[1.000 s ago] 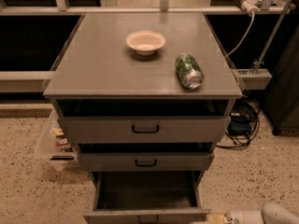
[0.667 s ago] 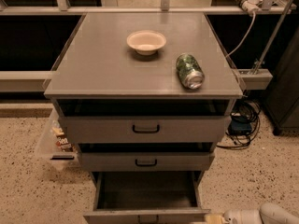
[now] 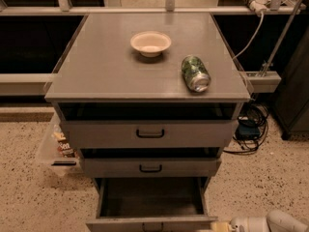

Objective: Close bottom drawer

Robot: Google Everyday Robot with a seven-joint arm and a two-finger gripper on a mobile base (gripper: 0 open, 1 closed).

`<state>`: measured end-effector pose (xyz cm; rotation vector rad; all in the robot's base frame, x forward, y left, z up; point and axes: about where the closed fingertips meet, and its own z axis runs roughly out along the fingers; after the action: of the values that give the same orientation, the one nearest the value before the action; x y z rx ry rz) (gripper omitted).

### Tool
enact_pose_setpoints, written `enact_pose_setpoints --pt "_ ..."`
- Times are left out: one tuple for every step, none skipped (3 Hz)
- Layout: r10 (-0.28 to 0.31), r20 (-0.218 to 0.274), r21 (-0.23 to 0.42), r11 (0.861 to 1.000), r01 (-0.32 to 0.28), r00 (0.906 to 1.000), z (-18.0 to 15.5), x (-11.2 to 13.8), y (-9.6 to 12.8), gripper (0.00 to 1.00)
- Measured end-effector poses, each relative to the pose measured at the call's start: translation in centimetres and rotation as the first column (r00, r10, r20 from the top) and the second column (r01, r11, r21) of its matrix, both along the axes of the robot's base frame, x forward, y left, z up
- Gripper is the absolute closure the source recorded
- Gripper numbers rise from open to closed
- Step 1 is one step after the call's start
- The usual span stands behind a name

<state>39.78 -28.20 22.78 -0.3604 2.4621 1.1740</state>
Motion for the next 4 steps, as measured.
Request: enact_pose_setpoints --pt "-0.026 -0.027 0.025 0.999 0.027 0.9993 -1.1 0.7 -0.6 1.0" --pt "-0.072 -0.063 0.057 0.996 0.075 0.9954 -2.6 1.1 -1.8 1.0" --pt "-0.062 -0.07 0.061 0.996 0.066 0.9956 -1.4 1.7 -1.1 1.0" --pt "0.0 -0.073 0.018 1.0 0.002 0.9973 1.3 5.1 0.9 1.0"
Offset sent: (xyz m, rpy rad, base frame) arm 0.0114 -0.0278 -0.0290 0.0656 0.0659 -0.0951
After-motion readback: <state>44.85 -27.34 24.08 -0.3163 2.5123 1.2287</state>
